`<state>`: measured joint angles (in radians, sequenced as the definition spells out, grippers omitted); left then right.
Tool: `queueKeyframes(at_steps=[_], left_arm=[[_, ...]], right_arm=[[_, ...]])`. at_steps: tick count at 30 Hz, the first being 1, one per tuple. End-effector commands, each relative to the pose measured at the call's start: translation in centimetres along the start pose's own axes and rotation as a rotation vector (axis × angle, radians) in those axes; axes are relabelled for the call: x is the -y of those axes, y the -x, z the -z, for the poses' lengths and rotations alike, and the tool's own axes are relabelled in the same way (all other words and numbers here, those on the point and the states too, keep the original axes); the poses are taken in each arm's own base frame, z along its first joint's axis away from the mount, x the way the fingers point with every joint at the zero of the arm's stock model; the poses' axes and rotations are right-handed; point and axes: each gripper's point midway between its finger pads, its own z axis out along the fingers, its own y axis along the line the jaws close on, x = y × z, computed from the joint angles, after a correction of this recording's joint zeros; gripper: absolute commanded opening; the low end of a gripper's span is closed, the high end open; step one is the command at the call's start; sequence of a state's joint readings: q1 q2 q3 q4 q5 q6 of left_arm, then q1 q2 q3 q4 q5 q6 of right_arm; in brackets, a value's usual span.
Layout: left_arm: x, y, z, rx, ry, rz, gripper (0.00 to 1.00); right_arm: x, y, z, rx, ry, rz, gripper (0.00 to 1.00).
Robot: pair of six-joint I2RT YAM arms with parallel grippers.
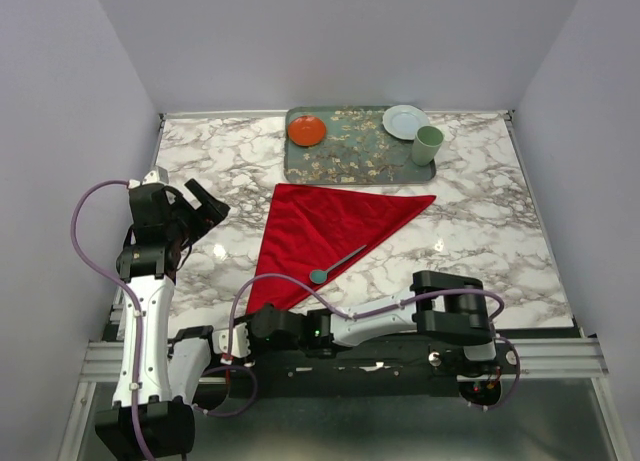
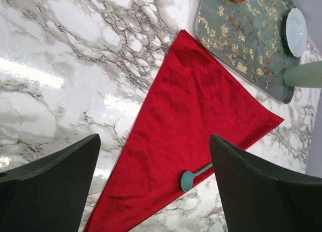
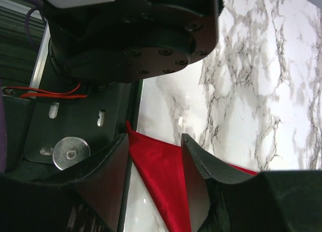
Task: Fold the napkin, place the utensils inside, and roll it up
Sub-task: Fold the napkin
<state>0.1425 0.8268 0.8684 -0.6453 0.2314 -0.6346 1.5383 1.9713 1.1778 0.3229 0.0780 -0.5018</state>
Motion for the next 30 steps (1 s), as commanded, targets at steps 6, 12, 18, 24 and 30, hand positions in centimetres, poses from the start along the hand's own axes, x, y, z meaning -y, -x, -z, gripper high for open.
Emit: queueKeyframes(at_steps=[6, 12, 18, 24, 30], left_arm=[[1.0, 0.2, 0.2, -0.019, -0.041, -0.012, 0.99], [1.1, 0.3, -0.1, -0.028, -0.041, -0.007, 0.99], [1.2, 0.3, -0.2, -0.037, -0.044, -0.008, 0.99], [1.2, 0.3, -0.4, -0.040, -0.044, -0.005, 0.99], [1.3, 0.3, -0.4, -0.042, -0.048, -0.005, 0.99]], right_arm=[[-1.7, -1.0, -1.3, 0.010, 0.032, -0.008, 0.44], [-2.0, -1.8, -1.3, 0.000, 0.029, -0.012, 0.45], [-2.6, -2.7, -1.4, -0.012, 0.039, -0.018, 0.45], [-2.4, -3.9, -1.2, -0.038, 0.007, -0.035, 0.48], [-2.5, -4.5, -1.6, -0.046, -0.001, -0.027, 0.48]])
